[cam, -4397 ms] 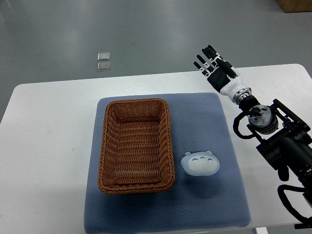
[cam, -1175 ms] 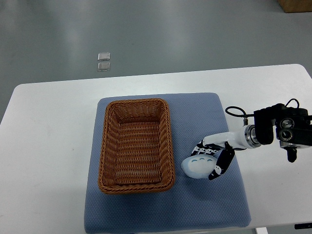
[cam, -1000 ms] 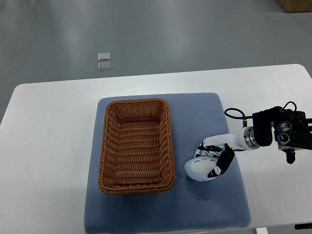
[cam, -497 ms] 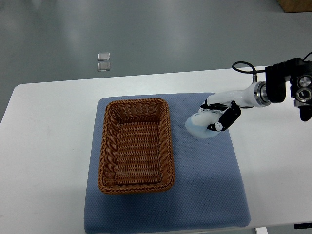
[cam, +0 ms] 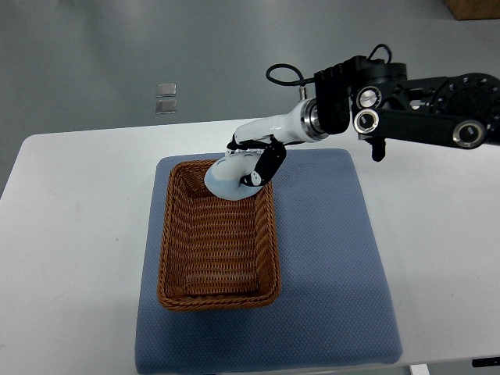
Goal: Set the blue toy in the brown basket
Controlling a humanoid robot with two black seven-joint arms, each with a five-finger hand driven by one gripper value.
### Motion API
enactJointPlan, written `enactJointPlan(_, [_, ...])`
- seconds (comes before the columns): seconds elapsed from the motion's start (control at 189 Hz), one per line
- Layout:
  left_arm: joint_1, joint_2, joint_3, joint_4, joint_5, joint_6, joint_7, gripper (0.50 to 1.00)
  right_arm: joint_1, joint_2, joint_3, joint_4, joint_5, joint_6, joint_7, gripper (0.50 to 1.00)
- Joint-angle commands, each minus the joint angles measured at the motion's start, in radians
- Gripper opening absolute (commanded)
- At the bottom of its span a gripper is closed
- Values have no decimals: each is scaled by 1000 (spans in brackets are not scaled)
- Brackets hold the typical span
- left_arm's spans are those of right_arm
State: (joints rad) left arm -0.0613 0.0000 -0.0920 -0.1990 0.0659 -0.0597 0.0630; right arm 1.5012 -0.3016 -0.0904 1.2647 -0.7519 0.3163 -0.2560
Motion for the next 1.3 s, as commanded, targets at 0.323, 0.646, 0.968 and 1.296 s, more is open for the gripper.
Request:
enactJointPlan(0.323, [0,0,0,1,-1,0,0,1000,-122,240,-31,-206,-47,-53,6,500])
enactJointPlan(0.646, [0,0,0,3,-1,1,0,1000,-182,252,-29,-237,-64,-69,9,723])
enactJointPlan(0.968, [0,0,-2,3,-1,1,0,1000,-173,234,-14,-235,-47,-53,9,909])
enactJointPlan(1.296, [0,0,0,4,-1,1,0,1000,-119,133,120,-220,-34,35,9,911])
